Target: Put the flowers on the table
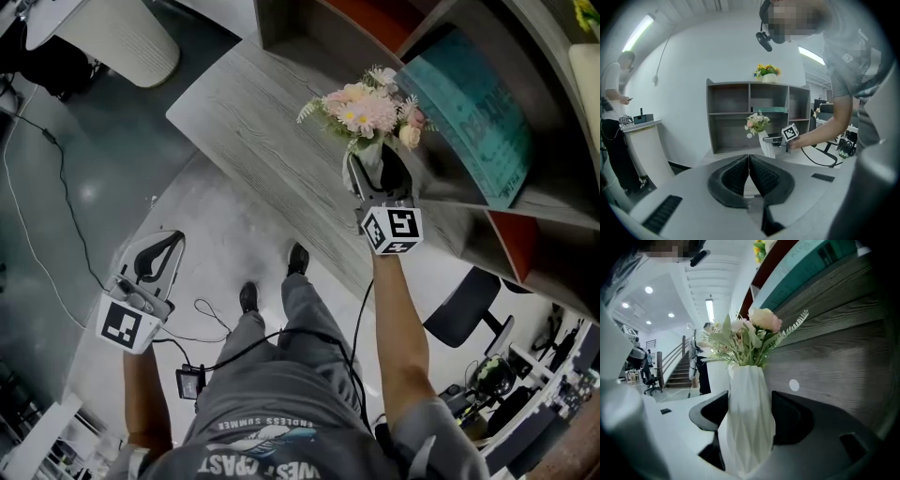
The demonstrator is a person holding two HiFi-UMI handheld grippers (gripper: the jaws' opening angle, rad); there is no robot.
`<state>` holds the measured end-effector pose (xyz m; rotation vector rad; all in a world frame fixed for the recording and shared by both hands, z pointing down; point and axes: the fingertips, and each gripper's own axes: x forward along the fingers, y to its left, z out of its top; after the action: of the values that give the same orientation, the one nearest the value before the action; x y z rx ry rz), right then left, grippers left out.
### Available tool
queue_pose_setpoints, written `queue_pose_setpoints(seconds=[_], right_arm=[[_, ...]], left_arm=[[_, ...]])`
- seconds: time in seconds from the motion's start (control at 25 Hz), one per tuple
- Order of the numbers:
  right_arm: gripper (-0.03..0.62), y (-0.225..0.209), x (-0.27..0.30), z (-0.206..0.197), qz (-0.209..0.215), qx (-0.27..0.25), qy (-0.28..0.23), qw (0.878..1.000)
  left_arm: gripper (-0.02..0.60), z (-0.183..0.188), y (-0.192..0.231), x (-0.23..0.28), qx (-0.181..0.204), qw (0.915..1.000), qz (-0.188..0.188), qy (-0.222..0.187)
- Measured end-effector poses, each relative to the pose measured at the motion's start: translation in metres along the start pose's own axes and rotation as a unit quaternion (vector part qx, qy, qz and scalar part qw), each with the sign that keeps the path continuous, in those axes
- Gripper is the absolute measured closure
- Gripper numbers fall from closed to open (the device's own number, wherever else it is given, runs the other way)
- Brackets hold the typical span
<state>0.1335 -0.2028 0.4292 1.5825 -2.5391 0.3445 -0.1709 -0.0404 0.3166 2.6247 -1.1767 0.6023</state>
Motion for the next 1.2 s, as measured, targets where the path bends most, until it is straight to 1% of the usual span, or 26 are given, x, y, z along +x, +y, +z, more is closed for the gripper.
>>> queue_pose_setpoints(seconds=[0.2,0.48,0.76,0.92,1.08,1.12,1.2], right_arm=[[0.290,-0.005,0.000,0.011,-0.016,-0.013,-0.043,0.999],[0.292,-0.001,0.020,0.003,-0.025,-0.005,-0.065,0.998],[0.293,0.009,0.011,-0.006,-0.053,-0.047,-0.087,0.994],[0.296,0.012,-0.009,-0.009,-0.078,-0.064,-0.094,0.990],[0.299,0.011,-0.042,-0.024,-0.105,-0.094,-0.081,0.987],[0.299,0.009,-0.047,-0.033,-0.111,-0.095,-0.067,0.987],[0.305,0.008,-0.049,-0.052,-0.113,-0.101,-0.016,0.988]], left_arm=[[0.565,-0.009,-0.005,-0.003,0.005,0.9998,-0.002,0.018],[0.565,-0.024,-0.011,-0.006,0.009,0.9989,-0.002,0.047],[0.565,-0.031,-0.020,-0.009,0.028,0.9978,-0.006,0.060],[0.565,-0.034,-0.024,-0.012,0.032,0.9974,-0.009,0.064],[0.565,-0.031,-0.030,-0.012,0.041,0.9969,-0.017,0.064],[0.565,-0.031,-0.031,-0.011,0.043,0.9968,-0.019,0.065],[0.565,-0.031,-0.034,-0.008,0.044,0.9966,-0.023,0.065]])
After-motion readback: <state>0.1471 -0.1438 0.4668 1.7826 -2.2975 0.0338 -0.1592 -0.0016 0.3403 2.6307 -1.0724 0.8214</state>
